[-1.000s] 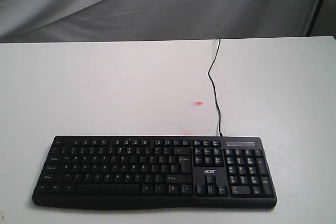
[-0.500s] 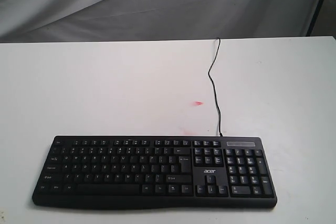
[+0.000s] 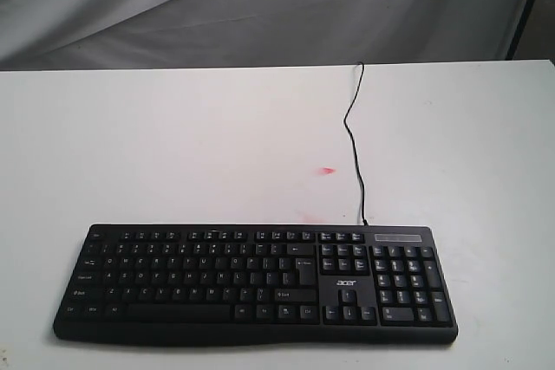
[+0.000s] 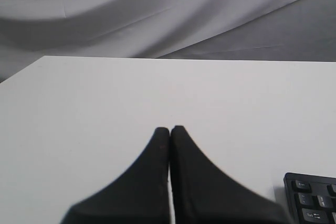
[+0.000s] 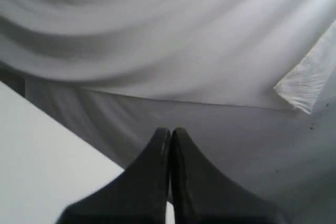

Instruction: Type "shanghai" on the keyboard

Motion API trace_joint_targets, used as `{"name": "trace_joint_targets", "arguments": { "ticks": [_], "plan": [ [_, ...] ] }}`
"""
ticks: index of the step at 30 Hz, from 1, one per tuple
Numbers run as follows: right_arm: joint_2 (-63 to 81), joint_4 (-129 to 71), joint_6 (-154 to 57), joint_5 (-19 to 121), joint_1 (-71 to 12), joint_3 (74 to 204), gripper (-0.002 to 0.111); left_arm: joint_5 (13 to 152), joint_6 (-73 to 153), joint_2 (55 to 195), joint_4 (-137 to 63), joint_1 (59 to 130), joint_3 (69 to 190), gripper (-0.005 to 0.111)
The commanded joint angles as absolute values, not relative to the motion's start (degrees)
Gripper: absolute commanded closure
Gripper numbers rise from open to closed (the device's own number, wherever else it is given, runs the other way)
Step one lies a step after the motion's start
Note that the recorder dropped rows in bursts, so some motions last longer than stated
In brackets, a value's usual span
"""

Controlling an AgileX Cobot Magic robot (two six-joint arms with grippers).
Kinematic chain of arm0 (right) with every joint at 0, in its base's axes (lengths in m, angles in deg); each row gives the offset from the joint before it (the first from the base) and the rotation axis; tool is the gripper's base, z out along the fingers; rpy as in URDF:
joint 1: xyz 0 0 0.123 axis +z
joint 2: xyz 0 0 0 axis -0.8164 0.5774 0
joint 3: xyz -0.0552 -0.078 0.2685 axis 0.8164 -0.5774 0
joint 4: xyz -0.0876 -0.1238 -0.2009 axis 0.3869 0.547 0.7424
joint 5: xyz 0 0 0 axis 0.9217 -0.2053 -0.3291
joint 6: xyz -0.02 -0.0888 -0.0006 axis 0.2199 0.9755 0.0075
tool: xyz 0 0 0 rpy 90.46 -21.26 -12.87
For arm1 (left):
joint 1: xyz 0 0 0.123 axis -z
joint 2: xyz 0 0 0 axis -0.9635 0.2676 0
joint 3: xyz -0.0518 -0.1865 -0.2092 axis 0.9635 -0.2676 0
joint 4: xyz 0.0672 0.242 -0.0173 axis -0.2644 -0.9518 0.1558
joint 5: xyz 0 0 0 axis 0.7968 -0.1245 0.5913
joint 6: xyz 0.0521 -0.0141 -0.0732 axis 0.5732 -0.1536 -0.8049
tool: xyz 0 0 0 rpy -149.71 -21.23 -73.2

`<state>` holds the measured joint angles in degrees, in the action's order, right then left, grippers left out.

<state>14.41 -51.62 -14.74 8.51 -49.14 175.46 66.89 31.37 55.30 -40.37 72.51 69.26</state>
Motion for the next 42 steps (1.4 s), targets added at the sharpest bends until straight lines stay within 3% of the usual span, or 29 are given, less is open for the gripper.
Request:
{"name": "trace_joint_targets", "arguments": {
  "ticks": [1, 18, 31, 42],
  "plan": [
    [17.4, -56.86, -7.06, 3.89, -49.57, 175.82, 0.108, 67.25, 31.3, 55.01, -40.33, 72.73, 68.97, 0.106],
    [27.77, -66.09, 9.57, -12.72, -48.84, 174.52, 0.108, 67.25, 31.3, 55.01, -40.33, 72.73, 68.97, 0.106],
    [32.68, -66.34, 20.54, -1.11, -40.37, 159.7, 0.108, 67.25, 31.3, 55.01, -40.33, 72.73, 68.97, 0.106],
    [39.3, -78.39, 30.03, 3.79, -33.79, 154.29, 0.108, 67.25, 31.3, 55.01, -40.33, 72.73, 68.97, 0.106]
  ]
}}
